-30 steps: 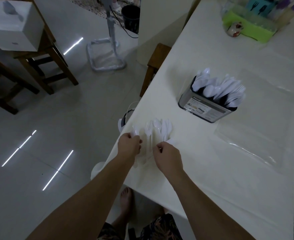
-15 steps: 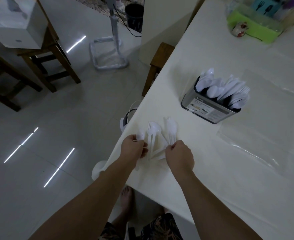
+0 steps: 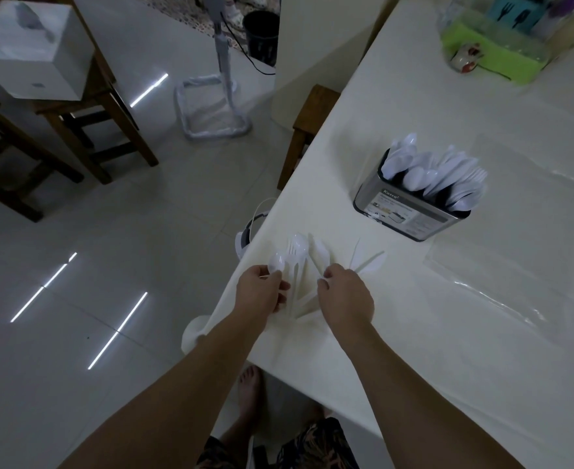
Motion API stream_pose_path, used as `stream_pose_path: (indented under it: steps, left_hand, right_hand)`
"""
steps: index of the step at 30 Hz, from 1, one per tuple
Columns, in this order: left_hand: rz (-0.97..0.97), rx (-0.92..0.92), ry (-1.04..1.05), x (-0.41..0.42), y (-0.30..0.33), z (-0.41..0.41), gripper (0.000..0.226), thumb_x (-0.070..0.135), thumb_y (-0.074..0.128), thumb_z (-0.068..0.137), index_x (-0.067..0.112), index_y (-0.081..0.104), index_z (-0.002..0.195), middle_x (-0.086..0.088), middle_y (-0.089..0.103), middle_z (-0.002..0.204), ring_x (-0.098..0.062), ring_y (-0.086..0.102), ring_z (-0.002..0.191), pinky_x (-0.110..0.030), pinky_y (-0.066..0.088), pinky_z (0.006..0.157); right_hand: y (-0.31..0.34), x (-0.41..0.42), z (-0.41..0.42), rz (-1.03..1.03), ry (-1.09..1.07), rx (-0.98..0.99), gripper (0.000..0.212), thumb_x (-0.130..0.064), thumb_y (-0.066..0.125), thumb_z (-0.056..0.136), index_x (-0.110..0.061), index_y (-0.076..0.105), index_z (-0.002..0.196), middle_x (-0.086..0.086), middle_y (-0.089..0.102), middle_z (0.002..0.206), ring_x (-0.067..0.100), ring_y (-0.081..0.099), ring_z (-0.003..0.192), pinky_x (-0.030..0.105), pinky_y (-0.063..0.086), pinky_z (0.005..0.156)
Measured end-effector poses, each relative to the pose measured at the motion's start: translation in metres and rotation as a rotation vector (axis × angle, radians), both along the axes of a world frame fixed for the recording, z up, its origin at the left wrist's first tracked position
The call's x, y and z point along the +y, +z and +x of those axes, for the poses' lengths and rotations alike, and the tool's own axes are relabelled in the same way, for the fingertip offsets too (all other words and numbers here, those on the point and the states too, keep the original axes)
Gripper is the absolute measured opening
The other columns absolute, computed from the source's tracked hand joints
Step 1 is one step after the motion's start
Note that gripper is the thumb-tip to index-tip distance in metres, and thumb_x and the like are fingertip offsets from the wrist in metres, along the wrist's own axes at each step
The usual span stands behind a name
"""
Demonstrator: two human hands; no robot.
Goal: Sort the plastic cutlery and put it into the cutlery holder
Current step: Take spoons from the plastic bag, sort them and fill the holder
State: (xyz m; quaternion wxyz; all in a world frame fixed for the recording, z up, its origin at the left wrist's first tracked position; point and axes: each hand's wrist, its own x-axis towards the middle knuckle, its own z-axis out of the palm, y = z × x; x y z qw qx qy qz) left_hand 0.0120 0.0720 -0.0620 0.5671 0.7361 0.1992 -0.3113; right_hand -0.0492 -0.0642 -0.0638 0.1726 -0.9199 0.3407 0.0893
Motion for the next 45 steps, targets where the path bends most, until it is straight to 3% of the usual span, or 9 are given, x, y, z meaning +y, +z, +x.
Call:
stream_pose_path:
  steps: [5, 9, 13, 17, 21, 31, 36, 40, 45]
  left_hand:
    - [-0.010, 0.019, 0.004, 0.003, 0.001, -0.001, 0.021, 0.020, 0.051, 0.099, 0.009, 0.067, 0.090, -0.005, 0.073, 0.075, -0.014, 0.058, 0.054, -0.027, 0.049, 0.053]
    - [-0.067, 0.085, 0.099, 0.003, -0.001, 0.003, 0.020, 0.018, 0.049, 0.099, 0.007, 0.066, 0.096, -0.009, 0.072, 0.079, -0.017, 0.063, 0.059, -0.028, 0.051, 0.055]
    - [-0.183, 0.110, 0.148, -0.002, -0.001, 0.005, 0.019, 0.017, 0.051, 0.099, 0.005, 0.065, 0.103, -0.011, 0.074, 0.089, -0.022, 0.073, 0.077, -0.035, 0.060, 0.069]
    - [-0.203, 0.064, 0.126, -0.007, 0.004, 0.007, 0.024, 0.012, 0.045, 0.096, 0.008, 0.068, 0.100, -0.006, 0.077, 0.087, -0.022, 0.074, 0.082, -0.038, 0.059, 0.077]
    - [-0.339, 0.099, 0.173, -0.006, 0.010, 0.011, 0.027, 0.012, 0.041, 0.096, 0.003, 0.064, 0.107, -0.016, 0.076, 0.092, -0.030, 0.074, 0.084, -0.043, 0.058, 0.078]
    - [-0.234, -0.137, -0.268, -0.005, 0.013, 0.008, 0.019, 0.018, 0.053, 0.096, 0.013, 0.071, 0.089, -0.009, 0.075, 0.083, -0.023, 0.071, 0.079, -0.039, 0.056, 0.077]
    - [-0.166, -0.149, -0.191, -0.008, 0.002, 0.009, 0.016, 0.026, 0.053, 0.099, 0.017, 0.066, 0.096, -0.004, 0.065, 0.066, -0.023, 0.065, 0.066, -0.033, 0.050, 0.059]
    - [-0.146, -0.048, -0.085, -0.006, -0.007, 0.007, 0.020, 0.030, 0.054, 0.099, 0.014, 0.064, 0.106, -0.008, 0.068, 0.074, -0.020, 0.060, 0.056, -0.029, 0.045, 0.049]
    - [-0.112, 0.030, -0.057, -0.005, -0.009, 0.006, 0.019, 0.027, 0.056, 0.098, 0.012, 0.064, 0.107, -0.011, 0.070, 0.085, -0.018, 0.056, 0.056, -0.028, 0.045, 0.047]
  right_hand:
    - [-0.003, 0.003, 0.013, -0.014, 0.052, 0.070, 0.022, -0.028, 0.049, 0.096, -0.016, 0.065, 0.106, 0.005, 0.063, 0.101, 0.025, 0.064, 0.084, 0.029, 0.046, 0.063]
    - [0.004, 0.005, 0.017, 0.199, -0.163, -0.138, 0.019, -0.029, 0.052, 0.090, -0.021, 0.069, 0.094, 0.001, 0.068, 0.088, 0.020, 0.063, 0.077, 0.027, 0.044, 0.059]
    - [0.018, 0.027, 0.009, 0.295, -0.150, -0.270, 0.020, -0.026, 0.051, 0.087, -0.019, 0.064, 0.074, 0.000, 0.063, 0.071, 0.020, 0.060, 0.068, 0.032, 0.050, 0.061]
    - [0.026, 0.065, -0.003, 0.466, -0.101, -0.194, 0.027, -0.031, 0.049, 0.095, -0.019, 0.066, 0.078, -0.004, 0.063, 0.070, 0.013, 0.059, 0.067, 0.031, 0.050, 0.066]
    - [0.019, 0.080, -0.011, 0.481, -0.069, -0.131, 0.031, -0.035, 0.041, 0.097, -0.019, 0.066, 0.088, 0.001, 0.069, 0.083, 0.022, 0.065, 0.079, 0.040, 0.055, 0.076]
    - [0.037, 0.061, -0.007, 0.525, -0.033, -0.058, 0.039, -0.036, 0.035, 0.101, -0.014, 0.065, 0.108, 0.010, 0.070, 0.100, 0.029, 0.066, 0.093, 0.042, 0.054, 0.082]
    - [0.033, 0.045, -0.015, 0.261, 0.032, -0.004, 0.030, -0.031, 0.042, 0.100, -0.015, 0.066, 0.106, 0.007, 0.067, 0.101, 0.027, 0.066, 0.092, 0.039, 0.055, 0.078]
    - [0.019, 0.025, -0.020, 0.031, 0.274, 0.061, 0.031, -0.005, 0.056, 0.089, -0.013, 0.058, 0.119, 0.010, 0.047, 0.118, 0.030, 0.056, 0.102, 0.040, 0.052, 0.076]
    - [0.008, 0.014, -0.016, -0.036, 0.429, 0.043, 0.023, -0.007, 0.059, 0.087, -0.012, 0.059, 0.109, 0.009, 0.045, 0.113, 0.028, 0.052, 0.101, 0.033, 0.041, 0.065]
